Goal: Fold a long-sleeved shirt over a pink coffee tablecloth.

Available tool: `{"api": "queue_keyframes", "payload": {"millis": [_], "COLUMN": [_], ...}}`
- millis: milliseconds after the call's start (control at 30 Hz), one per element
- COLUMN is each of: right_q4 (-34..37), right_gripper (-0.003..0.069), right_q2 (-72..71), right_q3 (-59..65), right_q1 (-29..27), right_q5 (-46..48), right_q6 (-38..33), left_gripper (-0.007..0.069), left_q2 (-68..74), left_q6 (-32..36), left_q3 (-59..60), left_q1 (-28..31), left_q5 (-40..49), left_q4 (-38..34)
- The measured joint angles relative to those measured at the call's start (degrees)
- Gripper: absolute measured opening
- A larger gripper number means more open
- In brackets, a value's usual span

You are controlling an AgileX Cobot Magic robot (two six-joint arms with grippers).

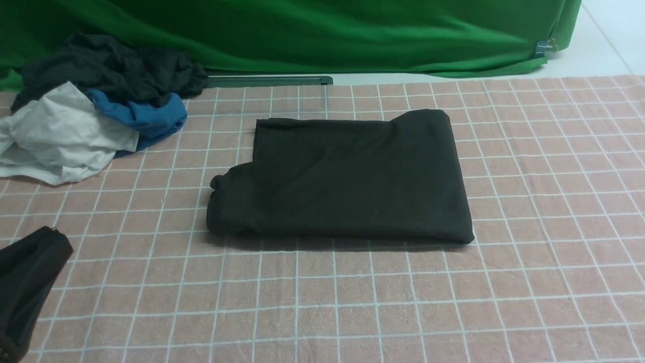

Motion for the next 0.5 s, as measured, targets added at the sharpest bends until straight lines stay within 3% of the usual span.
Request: {"api": "queue_keyframes", "payload": {"millis": [500], "right_q4": [-0.07], "right_gripper": [0.0036], "right_q2": [0.00], "right_q3": [0.00], "right_q1": [0.00], "right_q5": [0.30], "right_q6": [0.00], "left_gripper": [0.0020], "left_q2": [0.00], "left_q6": [0.00], "left_q3": [0.00], "left_q1": [0.00], "left_q5": [0.00], "left_q4": [0.00]}}
